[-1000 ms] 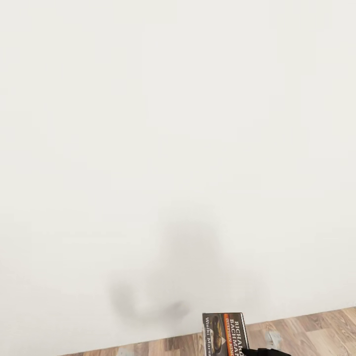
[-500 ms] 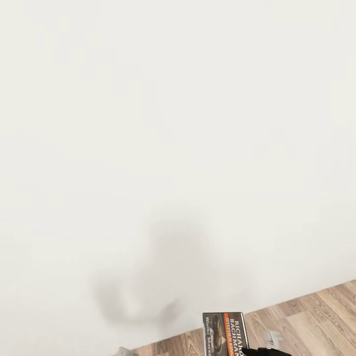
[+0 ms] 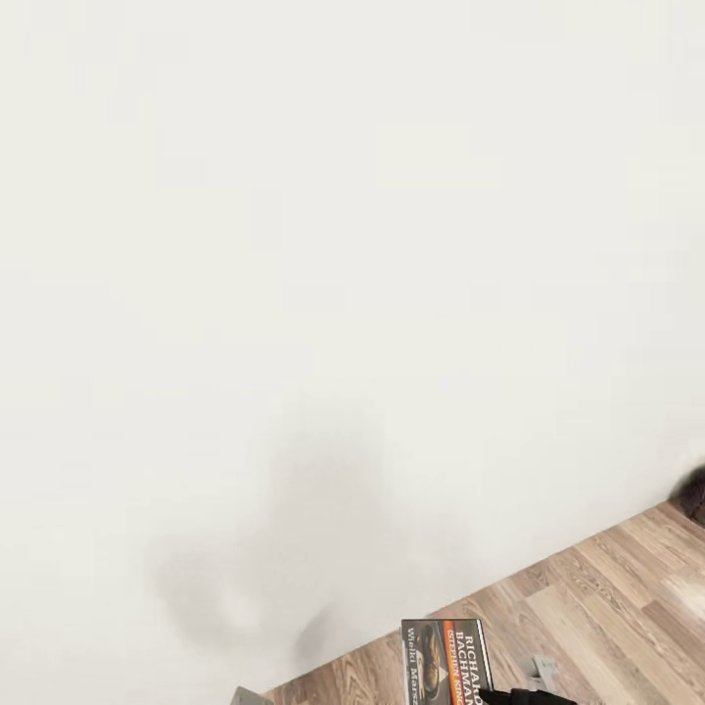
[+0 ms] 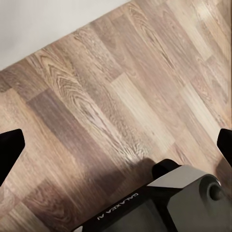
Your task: In the bedroom, move the book from the bed onto either nightstand, and place the two sandals side by side next to the bed.
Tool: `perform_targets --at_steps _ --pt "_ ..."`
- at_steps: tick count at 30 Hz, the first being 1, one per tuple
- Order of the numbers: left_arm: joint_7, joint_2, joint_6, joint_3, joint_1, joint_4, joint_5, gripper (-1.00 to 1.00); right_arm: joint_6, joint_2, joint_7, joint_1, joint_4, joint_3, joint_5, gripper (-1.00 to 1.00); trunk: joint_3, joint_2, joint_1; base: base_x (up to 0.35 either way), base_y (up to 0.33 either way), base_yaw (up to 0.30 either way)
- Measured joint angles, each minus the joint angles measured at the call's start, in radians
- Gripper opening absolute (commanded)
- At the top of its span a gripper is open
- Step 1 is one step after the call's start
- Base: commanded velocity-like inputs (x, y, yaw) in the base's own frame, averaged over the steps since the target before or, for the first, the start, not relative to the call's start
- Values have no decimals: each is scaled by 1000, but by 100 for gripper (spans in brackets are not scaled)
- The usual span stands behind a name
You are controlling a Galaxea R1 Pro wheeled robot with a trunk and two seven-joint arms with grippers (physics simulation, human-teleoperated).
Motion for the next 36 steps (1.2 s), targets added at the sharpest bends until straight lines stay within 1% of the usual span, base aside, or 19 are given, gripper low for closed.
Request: perform_targets --at_steps 19,23,33,36 --pt "1 0 0 0 0 0 1 100 0 0 0 0 0 0 0 -100 -7 0 0 14 0 -272" --pt "2 0 0 0 0 0 1 100 -1 0 -1 0 0 0 0 -100 -8 0 0 241 0 -138" --pt "2 0 0 0 0 0 1 100 0 0 -1 0 0 1 0 -100 -8 0 -1 318 0 -13" --pt "2 0 0 0 0 0 1 100 0 0 0 0 0 -2 0 -100 -8 0 0 161 0 -153"
